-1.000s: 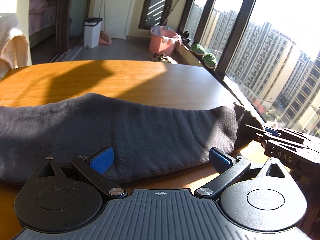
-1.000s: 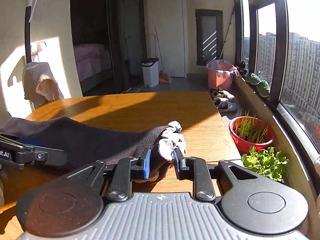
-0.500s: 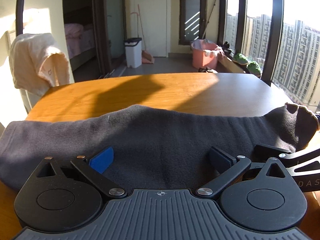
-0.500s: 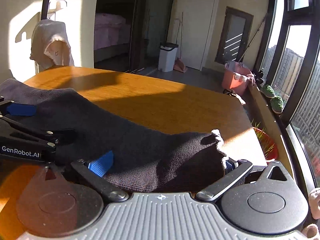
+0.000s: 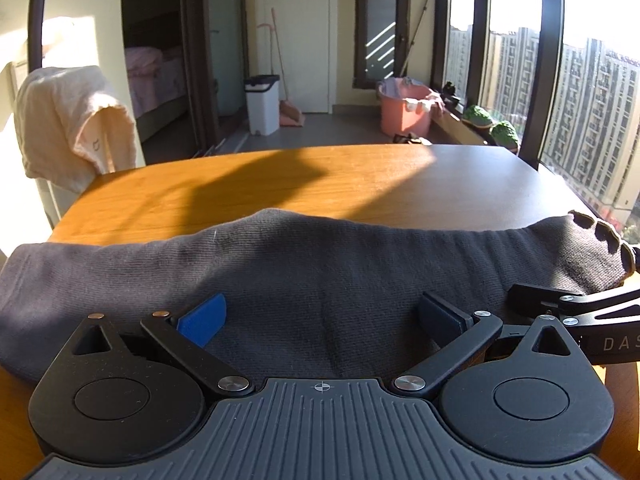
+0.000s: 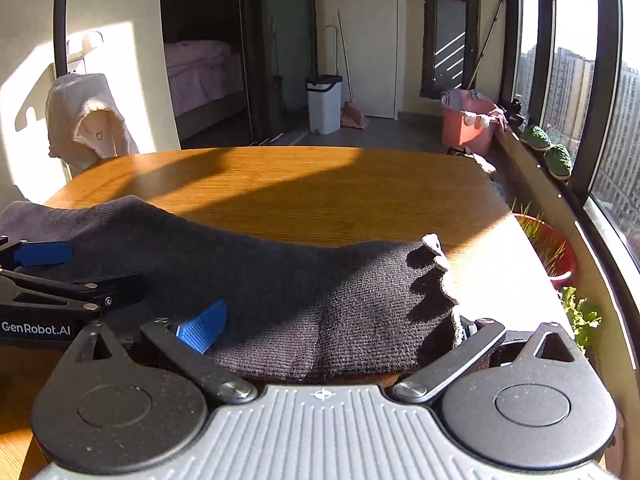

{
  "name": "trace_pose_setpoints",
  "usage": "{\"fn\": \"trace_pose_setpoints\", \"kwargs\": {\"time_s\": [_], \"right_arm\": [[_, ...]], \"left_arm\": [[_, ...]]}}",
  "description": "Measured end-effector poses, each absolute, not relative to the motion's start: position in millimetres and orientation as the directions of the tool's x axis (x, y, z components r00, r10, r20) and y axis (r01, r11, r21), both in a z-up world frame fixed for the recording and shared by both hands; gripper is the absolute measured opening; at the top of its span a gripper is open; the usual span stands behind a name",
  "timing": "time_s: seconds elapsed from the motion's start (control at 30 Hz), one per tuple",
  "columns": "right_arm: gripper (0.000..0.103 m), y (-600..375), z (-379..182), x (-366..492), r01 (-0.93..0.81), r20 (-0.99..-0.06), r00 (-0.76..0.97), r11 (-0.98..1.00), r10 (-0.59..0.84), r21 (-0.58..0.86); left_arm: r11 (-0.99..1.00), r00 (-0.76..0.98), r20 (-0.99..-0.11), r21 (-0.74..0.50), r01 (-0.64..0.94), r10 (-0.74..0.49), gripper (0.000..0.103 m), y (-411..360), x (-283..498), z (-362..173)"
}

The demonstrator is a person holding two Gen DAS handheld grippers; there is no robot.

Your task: Fold clothes

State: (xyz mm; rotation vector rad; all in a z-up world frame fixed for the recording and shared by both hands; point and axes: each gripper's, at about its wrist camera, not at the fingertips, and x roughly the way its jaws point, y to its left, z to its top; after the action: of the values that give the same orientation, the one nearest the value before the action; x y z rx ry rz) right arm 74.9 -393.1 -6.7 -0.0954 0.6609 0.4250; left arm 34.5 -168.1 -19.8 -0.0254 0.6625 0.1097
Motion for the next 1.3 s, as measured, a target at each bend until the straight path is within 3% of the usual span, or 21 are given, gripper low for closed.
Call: {"fn": "trace_pose_setpoints", "kwargs": {"time_s": [1.3], "right_arm": [[0.103,-393.8,-6.1,76.0,-0.412,-0.613,0.706,0.91,0.354,0.05]], "left_arm": [[0.994,0.784,-0.614,0.008,-0.109,0.09,0.103,-169.4,33.9,-18.5]]}}
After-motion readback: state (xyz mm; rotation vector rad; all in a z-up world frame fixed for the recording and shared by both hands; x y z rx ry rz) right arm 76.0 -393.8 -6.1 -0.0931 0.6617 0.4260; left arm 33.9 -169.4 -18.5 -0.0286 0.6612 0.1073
